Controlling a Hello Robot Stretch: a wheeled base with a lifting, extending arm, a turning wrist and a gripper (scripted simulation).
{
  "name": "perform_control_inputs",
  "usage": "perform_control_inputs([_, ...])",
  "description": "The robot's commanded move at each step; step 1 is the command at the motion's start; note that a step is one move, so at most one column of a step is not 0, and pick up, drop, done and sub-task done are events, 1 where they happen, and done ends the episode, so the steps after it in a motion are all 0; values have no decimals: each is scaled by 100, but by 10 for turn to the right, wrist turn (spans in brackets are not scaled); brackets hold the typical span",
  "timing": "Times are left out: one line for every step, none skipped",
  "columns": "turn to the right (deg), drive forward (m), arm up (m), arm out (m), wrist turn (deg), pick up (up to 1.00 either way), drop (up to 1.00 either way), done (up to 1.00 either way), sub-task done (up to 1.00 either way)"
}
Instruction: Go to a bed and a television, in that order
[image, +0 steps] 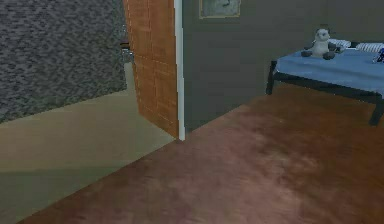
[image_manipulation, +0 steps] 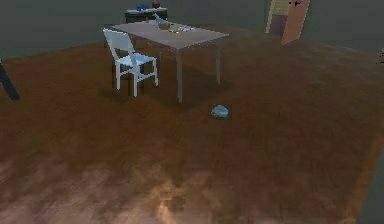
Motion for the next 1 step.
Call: perform_control_inputs([0, 25, 0, 0, 0, 0, 0, 0, 0])
